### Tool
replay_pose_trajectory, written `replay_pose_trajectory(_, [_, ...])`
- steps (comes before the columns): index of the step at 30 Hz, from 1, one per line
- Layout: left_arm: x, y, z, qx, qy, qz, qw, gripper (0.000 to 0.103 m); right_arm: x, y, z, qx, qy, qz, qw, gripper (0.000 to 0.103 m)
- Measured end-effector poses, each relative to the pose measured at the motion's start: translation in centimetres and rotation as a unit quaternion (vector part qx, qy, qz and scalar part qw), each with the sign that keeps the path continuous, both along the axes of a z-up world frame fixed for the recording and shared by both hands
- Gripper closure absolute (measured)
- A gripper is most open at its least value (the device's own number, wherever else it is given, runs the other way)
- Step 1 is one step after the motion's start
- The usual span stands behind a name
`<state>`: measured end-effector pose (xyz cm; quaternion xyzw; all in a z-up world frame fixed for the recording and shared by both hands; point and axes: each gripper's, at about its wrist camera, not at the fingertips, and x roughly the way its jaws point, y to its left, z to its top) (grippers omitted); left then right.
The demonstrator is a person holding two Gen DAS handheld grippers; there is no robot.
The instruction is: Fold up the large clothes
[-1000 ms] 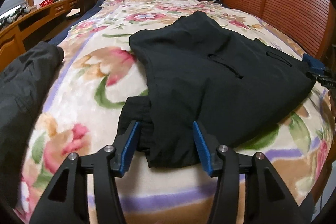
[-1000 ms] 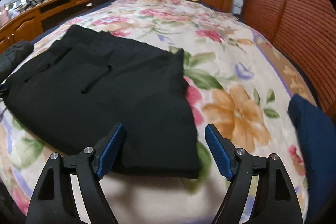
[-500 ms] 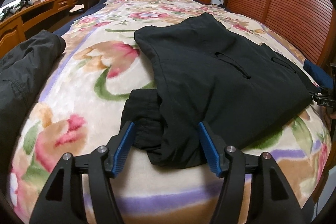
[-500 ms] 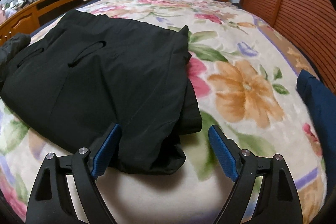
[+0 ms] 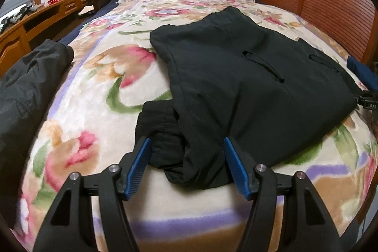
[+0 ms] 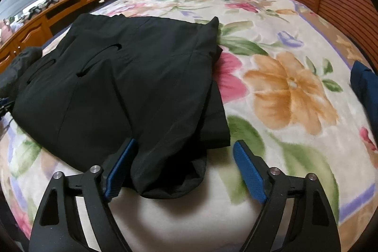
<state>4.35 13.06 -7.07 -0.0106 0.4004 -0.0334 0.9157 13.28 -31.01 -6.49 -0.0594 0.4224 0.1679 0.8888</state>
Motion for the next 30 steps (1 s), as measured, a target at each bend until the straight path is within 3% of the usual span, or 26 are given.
replay_pose_trajectory(1, [0.0,0.0,0.0,-0.001,0.001,-0.004,1.0000,0.042,0.0,0.1,0.0,0.004,0.002,0.008,1.000,0.029])
replay_pose_trajectory(3, [0.1,0.1,0.0,-0.011,0.005,-0.014,0.9998,0.049,-0.3,0.3,0.1,0.015,0.004,0.027,1.000,0.049])
replay_pose_trajectory(4, [0.1,0.1,0.0,-0.014,0.008,-0.017,0.9997,0.050,-0.5,0.6,0.2,0.013,0.003,0.030,0.999,0.050])
replay_pose_trajectory(7, [0.1,0.2,0.3,-0.028,0.019,-0.032,0.9989,0.062,-1.0,1.1,0.6,0.008,-0.007,0.039,0.999,0.069])
replay_pose_trajectory(9, [-0.3,0.2,0.7,-0.030,0.019,-0.040,0.9986,0.080,-1.5,1.4,1.2,-0.001,-0.022,0.033,0.999,0.080])
replay_pose_trajectory(12, [-1.3,0.0,1.7,-0.030,0.011,-0.046,0.9984,0.095,-2.3,1.8,2.4,-0.012,-0.041,0.026,0.999,0.086])
replay_pose_trajectory(15, [-2.5,-0.5,2.3,-0.020,-0.001,-0.044,0.9988,0.098,-3.0,1.7,3.9,-0.011,-0.058,0.025,0.998,0.087])
replay_pose_trajectory(23, [-7.1,-1.2,4.3,-0.031,-0.035,-0.058,0.9972,0.099,-7.2,1.0,6.8,-0.024,-0.084,0.045,0.995,0.088])
replay_pose_trajectory(30, [-13.6,-2.5,4.8,-0.041,-0.055,-0.087,0.9939,0.099,-12.3,-1.3,7.7,-0.016,-0.087,0.052,0.995,0.088])
